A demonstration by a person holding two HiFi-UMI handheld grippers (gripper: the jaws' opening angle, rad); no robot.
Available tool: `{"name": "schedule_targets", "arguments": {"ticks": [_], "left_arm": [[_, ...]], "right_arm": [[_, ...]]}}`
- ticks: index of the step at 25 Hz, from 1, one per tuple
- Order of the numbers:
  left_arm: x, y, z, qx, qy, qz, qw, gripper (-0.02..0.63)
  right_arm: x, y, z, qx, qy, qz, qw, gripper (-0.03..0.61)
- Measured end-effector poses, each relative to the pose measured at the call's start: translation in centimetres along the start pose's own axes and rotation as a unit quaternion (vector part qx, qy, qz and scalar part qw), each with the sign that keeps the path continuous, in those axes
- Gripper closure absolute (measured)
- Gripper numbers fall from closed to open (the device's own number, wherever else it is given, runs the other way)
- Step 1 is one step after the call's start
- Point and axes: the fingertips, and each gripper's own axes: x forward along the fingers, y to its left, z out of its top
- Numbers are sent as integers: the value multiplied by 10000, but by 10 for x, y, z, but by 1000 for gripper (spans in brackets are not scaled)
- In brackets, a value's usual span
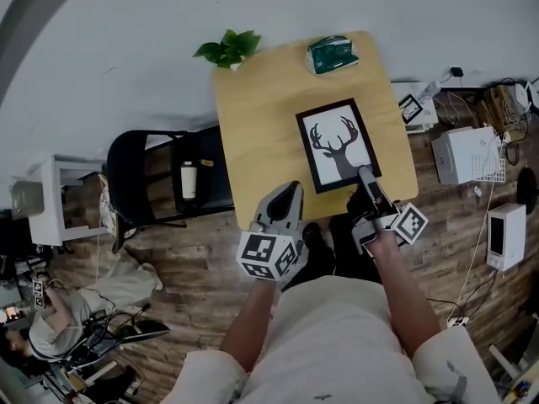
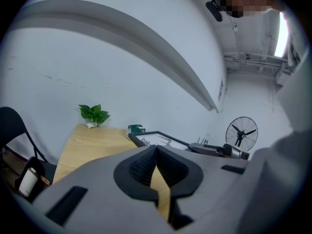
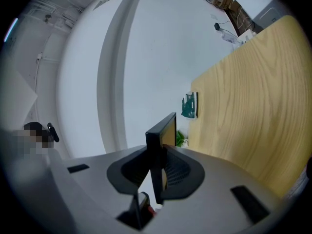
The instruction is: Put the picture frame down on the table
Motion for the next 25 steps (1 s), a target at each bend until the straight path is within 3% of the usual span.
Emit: {"name": "schedule_targets", "arguments": {"ticks": [25], "left_arm": [[68, 11, -25, -91, 440, 120, 9989, 606]], "right_arm": [[24, -88, 35, 282, 146, -763, 9966, 517]]}}
